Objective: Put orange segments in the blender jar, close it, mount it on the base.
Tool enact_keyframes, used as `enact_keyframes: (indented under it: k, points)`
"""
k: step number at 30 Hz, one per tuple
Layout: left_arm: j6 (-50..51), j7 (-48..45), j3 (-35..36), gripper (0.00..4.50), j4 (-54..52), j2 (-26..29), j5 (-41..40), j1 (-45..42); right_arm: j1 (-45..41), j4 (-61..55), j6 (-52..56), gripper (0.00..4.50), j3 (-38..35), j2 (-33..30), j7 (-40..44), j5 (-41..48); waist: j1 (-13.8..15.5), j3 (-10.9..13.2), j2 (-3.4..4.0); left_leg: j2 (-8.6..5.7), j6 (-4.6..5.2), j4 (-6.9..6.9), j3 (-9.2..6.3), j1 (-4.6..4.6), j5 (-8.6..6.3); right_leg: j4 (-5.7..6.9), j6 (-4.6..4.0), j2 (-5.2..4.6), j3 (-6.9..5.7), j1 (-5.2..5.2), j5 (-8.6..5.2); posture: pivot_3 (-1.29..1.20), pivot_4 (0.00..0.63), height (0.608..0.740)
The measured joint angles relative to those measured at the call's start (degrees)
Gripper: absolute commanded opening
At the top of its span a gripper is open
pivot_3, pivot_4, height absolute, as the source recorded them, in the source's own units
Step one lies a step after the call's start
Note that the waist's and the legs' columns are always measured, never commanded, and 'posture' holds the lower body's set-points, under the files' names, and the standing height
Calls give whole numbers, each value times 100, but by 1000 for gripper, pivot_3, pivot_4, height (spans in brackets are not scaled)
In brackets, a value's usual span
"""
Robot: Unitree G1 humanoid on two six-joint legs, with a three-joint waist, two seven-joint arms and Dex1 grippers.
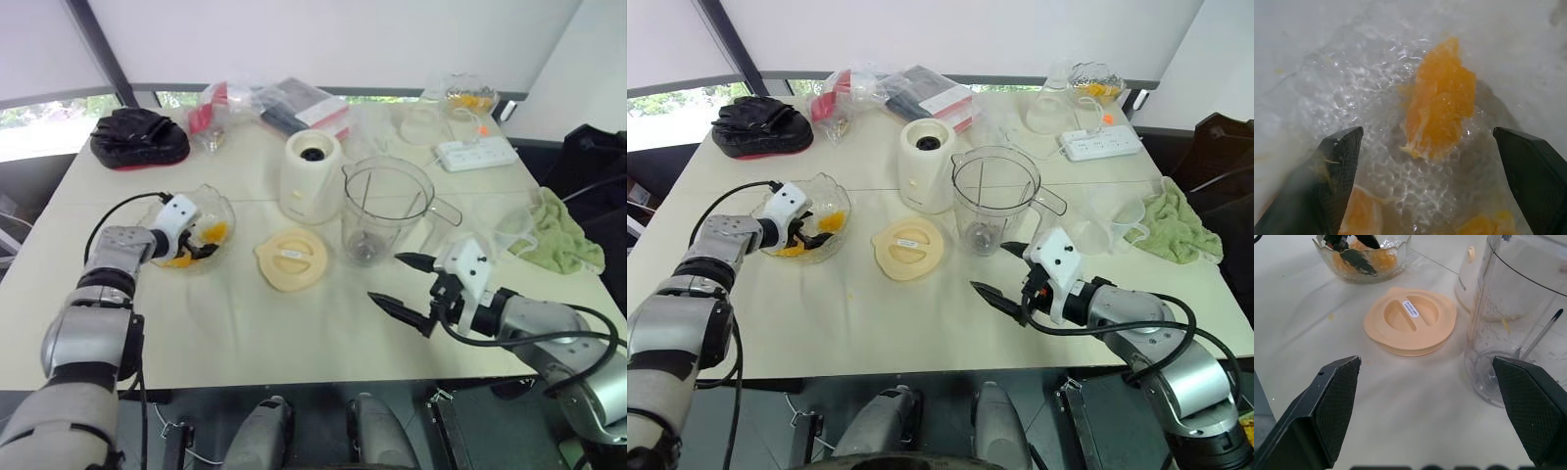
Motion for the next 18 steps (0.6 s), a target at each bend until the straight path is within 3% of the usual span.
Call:
enact_keyframes:
  k: [18]
  points:
    - [74, 706, 239, 4436, 73, -220, -30, 0, -164, 1, 7, 4500, -89, -56, 0, -7, 5, -2, -2, 0, 0, 3, 0, 1, 0, 7, 0, -1, 0, 0, 0, 0, 150, 740]
